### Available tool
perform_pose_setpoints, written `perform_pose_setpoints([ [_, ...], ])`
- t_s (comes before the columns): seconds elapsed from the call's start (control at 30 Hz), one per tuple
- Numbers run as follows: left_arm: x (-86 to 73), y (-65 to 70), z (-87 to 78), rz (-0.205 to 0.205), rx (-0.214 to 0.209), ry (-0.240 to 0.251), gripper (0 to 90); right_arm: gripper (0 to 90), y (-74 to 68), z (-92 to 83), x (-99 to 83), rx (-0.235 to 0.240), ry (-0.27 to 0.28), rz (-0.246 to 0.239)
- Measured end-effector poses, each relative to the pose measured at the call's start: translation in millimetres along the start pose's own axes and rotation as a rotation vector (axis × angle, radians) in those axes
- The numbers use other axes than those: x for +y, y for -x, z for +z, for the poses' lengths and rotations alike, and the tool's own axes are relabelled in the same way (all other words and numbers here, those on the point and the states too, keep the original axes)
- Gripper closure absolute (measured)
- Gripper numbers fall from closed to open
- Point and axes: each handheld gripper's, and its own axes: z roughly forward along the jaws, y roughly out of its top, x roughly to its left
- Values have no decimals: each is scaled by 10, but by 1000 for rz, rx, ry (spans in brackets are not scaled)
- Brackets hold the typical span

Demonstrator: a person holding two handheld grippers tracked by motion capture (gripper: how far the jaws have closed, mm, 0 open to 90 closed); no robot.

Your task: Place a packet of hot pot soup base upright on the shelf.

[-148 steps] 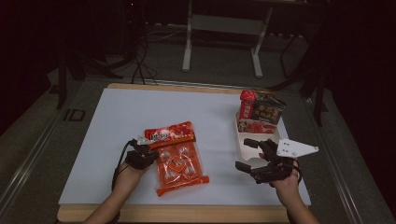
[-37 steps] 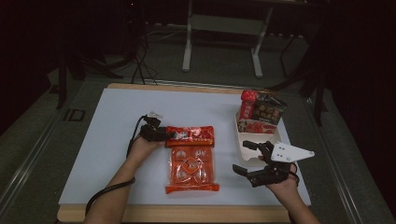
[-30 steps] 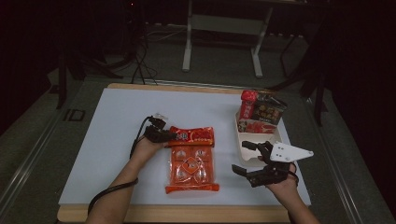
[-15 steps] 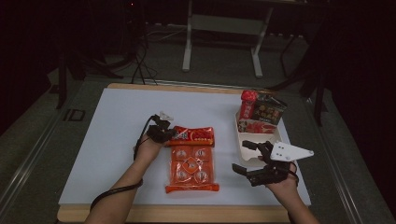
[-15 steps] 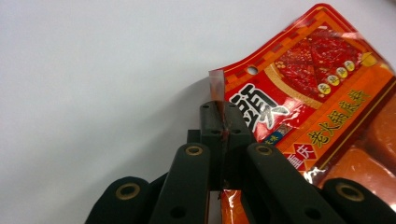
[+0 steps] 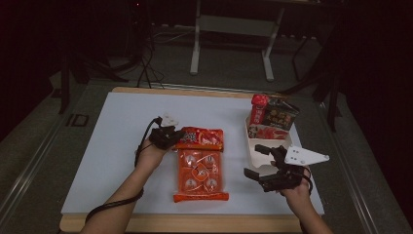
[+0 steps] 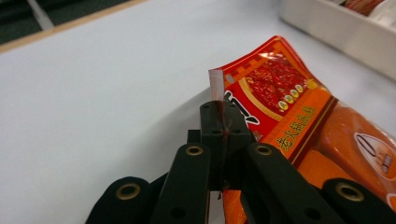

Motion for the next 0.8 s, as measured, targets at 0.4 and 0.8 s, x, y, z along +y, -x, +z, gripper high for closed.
perform_pose_setpoints([
  [0.4,170,128,-349,73,-72,146,900,129,8,-41,57,-55,-2,-20],
  [0.8,193,227,-672,155,-178,268,900,108,-15,27,75,-82,-32,-5],
])
